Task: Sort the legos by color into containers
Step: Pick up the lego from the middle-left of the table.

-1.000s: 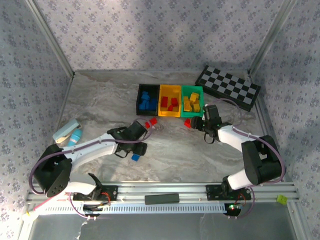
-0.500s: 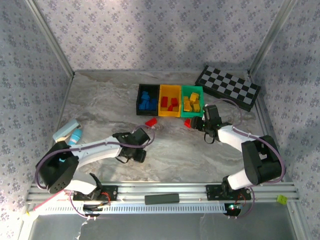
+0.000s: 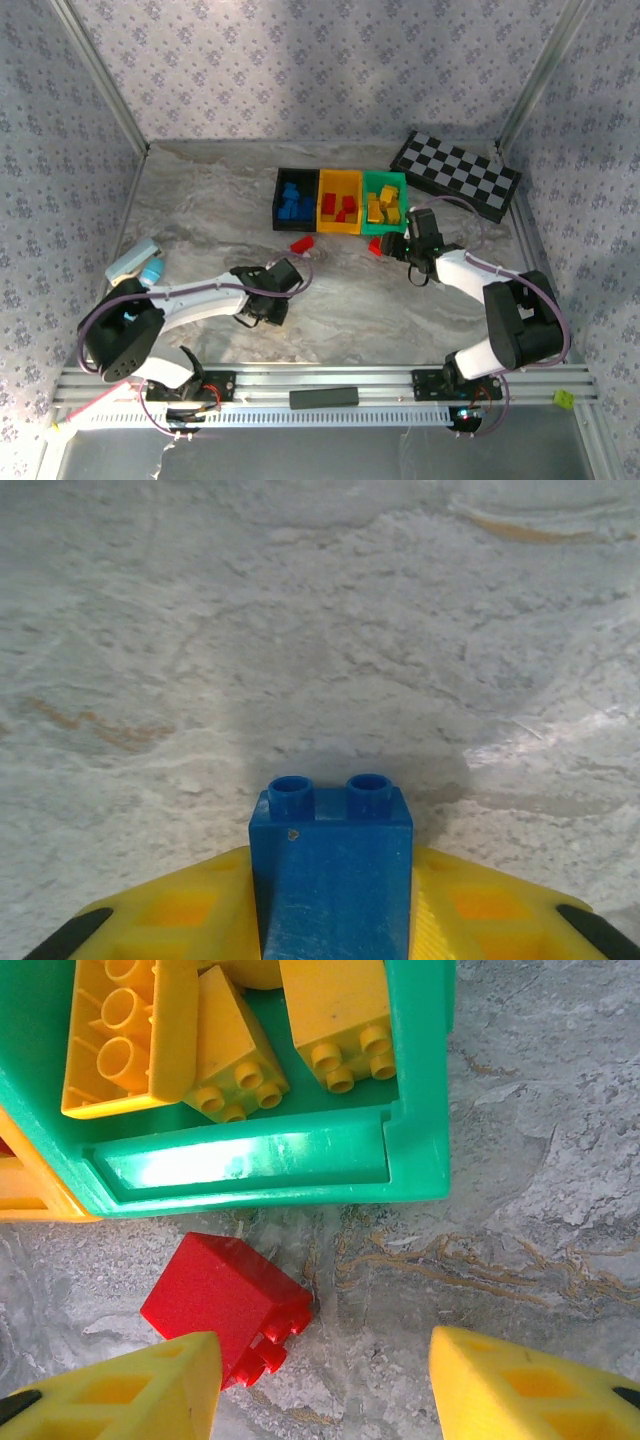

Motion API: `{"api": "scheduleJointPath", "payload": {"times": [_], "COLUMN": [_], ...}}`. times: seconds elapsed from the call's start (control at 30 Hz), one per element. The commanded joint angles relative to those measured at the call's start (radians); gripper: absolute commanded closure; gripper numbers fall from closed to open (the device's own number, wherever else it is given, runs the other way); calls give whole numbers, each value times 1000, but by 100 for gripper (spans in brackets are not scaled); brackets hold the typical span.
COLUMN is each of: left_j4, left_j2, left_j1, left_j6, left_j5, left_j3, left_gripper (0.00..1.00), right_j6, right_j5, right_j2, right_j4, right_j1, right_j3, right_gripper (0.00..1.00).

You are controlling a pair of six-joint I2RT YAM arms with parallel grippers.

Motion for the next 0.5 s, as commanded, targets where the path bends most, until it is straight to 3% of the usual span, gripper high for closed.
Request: {"api": "scheduleJointPath", "payload": {"times": [0.0,0.2,0.47], "left_j4": [-17,31,78], "left_j2": [-84,-163,-36], "left_j1": [-9,3,87], "left_j6": [-7,21,126], "left_j5": [-82,-181,-146], "left_j3": [5,42,244], "left_gripper": [71,83,88], "right_j6": [3,3,2], "right_j5": [15,15,19], "right_j2": [8,7,-2], "right_j4": [-21,-22,-23], "right_j1": [5,5,4], "right_j3": [26,27,23], "right_gripper": [41,41,41]}}
